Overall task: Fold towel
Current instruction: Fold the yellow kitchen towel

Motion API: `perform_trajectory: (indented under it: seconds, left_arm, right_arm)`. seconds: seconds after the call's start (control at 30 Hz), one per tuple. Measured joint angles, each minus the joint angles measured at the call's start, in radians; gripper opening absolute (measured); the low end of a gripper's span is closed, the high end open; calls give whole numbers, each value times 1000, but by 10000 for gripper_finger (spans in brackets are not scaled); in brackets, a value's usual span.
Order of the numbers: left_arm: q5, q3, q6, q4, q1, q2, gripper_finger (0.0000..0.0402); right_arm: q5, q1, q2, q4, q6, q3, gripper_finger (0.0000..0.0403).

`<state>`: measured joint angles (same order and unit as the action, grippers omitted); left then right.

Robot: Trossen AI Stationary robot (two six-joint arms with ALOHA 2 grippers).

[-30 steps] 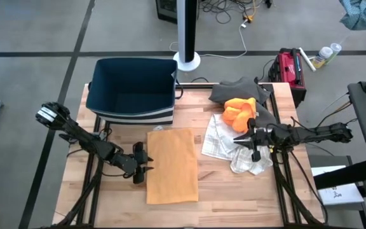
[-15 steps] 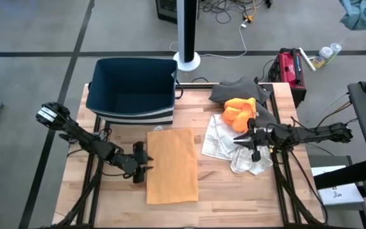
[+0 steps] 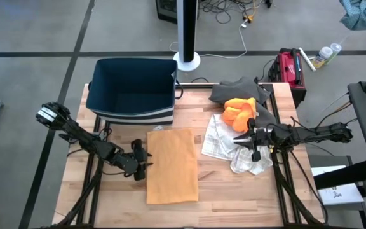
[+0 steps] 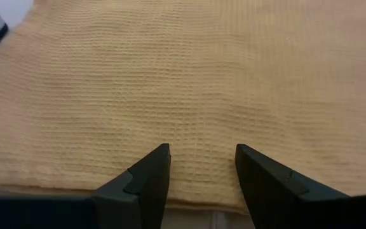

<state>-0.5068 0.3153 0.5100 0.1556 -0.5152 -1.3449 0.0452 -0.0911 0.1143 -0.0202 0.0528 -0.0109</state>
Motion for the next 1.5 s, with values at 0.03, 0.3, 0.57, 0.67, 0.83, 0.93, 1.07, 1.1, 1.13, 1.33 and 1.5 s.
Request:
perform_trajectory:
  seconds: [0.03, 0.3, 0.57, 0.67, 0.83, 0.93, 1.07, 1.1, 1.13, 1.33, 1.5]
  left_arm:
    - [0, 0, 15, 0, 0, 0, 171]
    - [36, 0, 58, 9, 0, 0, 171]
    - [37, 0, 50, 28, 0, 1, 171]
    - [17, 0, 49, 28, 0, 1, 171]
    - [-6, 0, 49, 39, 0, 1, 171]
    - [-6, 0, 49, 46, 0, 1, 171]
    - [36, 17, -2, 49, 0, 3, 171]
    - [70, 29, -47, 48, 0, 3, 171]
    - [104, 44, -93, 46, 0, 3, 171]
    - [125, 172, -176, -60, 0, 5, 171]
    - [124, 250, -216, -138, 0, 5, 171]
  right_arm:
    - [0, 0, 0, 0, 0, 0, 62]
    - [0, 0, 0, 0, 0, 0, 44]
    - [0, 0, 0, 0, 0, 0, 45]
    - [0, 0, 0, 0, 0, 0, 52]
    - [0, 0, 0, 0, 0, 0, 63]
    - [0, 0, 0, 0, 0, 0, 68]
    - [0, 0, 0, 0, 0, 0, 73]
    - [0, 0, 0, 0, 0, 0, 73]
    - [0, 0, 0, 0, 0, 0, 73]
    - [0, 0, 0, 0, 0, 0, 62]
    - [0, 0, 0, -1, 0, 0, 49]
